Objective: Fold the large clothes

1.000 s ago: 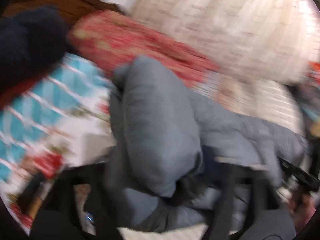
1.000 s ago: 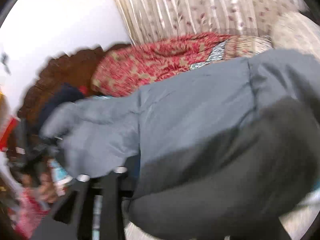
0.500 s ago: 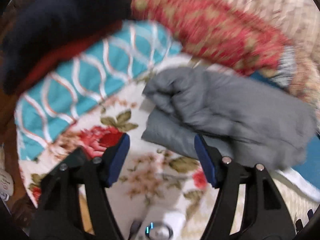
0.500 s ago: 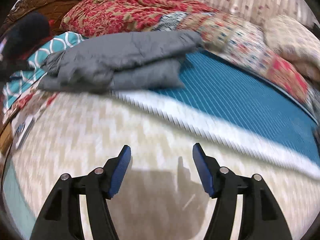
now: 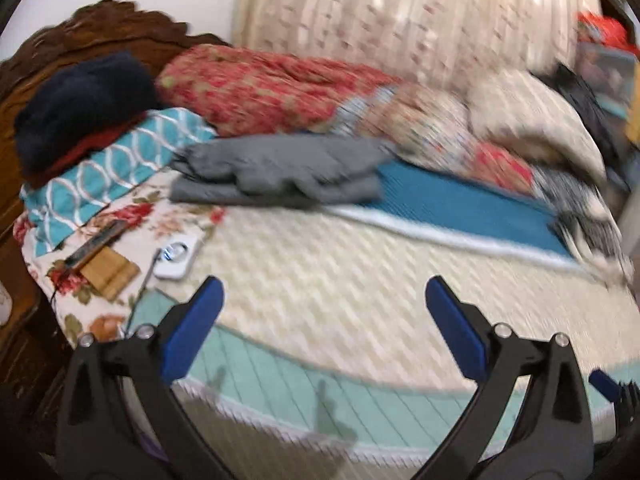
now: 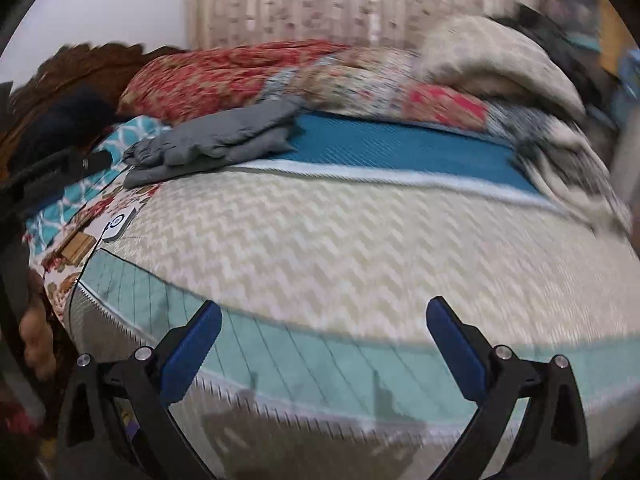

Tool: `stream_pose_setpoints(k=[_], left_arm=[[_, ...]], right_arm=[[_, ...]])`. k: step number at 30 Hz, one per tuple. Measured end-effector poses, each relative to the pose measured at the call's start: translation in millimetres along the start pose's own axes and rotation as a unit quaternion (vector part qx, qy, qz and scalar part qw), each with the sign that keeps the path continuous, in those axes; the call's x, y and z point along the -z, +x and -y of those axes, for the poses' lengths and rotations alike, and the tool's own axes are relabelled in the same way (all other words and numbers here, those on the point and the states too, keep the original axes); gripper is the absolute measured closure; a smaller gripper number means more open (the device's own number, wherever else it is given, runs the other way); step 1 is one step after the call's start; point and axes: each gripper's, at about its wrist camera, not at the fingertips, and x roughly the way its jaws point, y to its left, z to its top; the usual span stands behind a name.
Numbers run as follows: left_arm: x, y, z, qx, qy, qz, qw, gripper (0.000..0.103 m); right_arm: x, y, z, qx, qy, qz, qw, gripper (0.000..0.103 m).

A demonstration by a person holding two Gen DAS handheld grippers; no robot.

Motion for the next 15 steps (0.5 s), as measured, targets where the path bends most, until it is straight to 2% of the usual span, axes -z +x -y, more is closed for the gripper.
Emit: stream_pose_setpoints(k=[3,8,10,15], left_arm=[[13,-22,18,0.006,0.009,-0.006,0.9999,0.006],[25,-49,34,-0.012,0.017,-0.024,0.9995,0.006],[30,-59,39,-0.020,0.020,-0.040,0.9988,0.006],[42,-84,45,-0.032,0.021,-0.047,0.9982,0.006]], right_arm=[[18,-26,17,-0.004,0.032,0.005,0.999,0.021],[32,-56,32,-0.026,0.069,0.011,0.997,0.021],[38,-66,32,-0.036,0.067,0.012,0.997,0.021],[54,-82,26,-0.057,0.059,0.006,0.997,0.021]])
